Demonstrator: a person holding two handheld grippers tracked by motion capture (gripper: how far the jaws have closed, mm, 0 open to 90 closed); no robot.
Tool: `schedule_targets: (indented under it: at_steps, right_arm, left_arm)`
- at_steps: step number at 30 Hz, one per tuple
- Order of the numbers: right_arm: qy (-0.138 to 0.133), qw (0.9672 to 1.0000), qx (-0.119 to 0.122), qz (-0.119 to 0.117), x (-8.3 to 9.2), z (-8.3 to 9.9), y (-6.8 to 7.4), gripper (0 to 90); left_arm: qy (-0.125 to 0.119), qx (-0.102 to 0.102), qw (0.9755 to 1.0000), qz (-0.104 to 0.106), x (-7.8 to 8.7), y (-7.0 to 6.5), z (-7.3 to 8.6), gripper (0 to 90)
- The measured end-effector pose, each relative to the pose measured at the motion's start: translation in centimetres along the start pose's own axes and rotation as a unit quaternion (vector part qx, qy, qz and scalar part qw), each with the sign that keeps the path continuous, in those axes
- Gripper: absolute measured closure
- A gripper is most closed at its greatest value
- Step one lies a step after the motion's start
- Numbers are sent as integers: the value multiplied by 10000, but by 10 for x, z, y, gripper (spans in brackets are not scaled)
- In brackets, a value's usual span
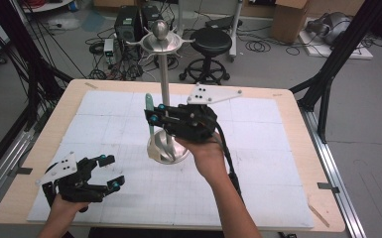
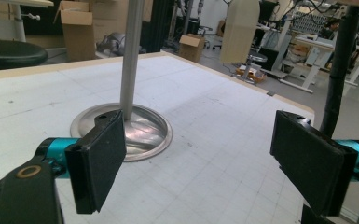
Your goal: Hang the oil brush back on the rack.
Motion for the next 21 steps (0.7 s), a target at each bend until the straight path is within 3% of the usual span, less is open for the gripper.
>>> schedule_targets:
  at_steps: [14, 21]
  right_arm:
    - [-4, 9998, 15, 182, -15, -38, -13, 825]
    - [-77, 9995, -27, 313, -14, -49, -20, 825]
  left_arm:
    - [-66, 88, 9999, -59, 7, 8, 2, 206]
    - [-35, 88, 9999, -34, 7, 7, 3, 209]
Point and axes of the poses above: each handheld gripper's, and its own axes: x roughly backward along the jaws, z roughly out of its underside, y roughly to its left, the point moved 5 cm from there along -x, roughly forward along the jaws, and after that the axes turned 13 degrees about -z, right-handed, at the moved point
